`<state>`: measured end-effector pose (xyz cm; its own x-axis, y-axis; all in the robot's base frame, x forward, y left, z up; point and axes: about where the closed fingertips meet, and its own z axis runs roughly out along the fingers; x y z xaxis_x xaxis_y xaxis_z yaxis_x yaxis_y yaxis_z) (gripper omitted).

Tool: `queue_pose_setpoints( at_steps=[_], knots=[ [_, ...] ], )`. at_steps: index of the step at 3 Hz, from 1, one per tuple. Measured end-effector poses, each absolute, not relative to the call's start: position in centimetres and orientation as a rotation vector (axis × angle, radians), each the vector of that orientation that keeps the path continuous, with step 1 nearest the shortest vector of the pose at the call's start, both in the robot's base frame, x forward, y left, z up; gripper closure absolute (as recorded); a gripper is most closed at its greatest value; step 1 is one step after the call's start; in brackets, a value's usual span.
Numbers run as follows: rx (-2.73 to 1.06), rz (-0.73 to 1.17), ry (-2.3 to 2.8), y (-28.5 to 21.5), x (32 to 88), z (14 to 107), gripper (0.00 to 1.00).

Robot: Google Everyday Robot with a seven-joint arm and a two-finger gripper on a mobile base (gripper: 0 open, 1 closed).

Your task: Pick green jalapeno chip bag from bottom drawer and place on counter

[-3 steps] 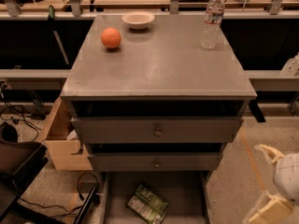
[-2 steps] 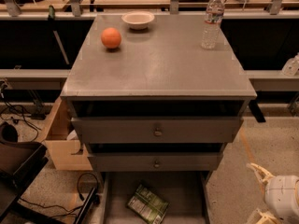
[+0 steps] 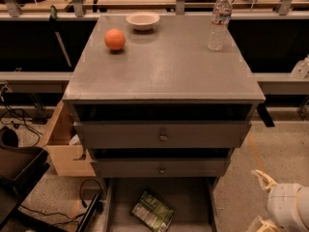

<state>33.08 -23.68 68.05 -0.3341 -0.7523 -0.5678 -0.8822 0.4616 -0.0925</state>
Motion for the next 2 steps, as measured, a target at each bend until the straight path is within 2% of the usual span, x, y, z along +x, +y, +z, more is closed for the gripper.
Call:
queue_pose_setpoints(
  at_steps=[1,2],
  knots=[
    [-1.319,0.332,2.164,-20.1,33.9,64.2,0.00],
    [-1.271,0.430,2.127,-15.2,35.2,58.4,0.00]
  ],
)
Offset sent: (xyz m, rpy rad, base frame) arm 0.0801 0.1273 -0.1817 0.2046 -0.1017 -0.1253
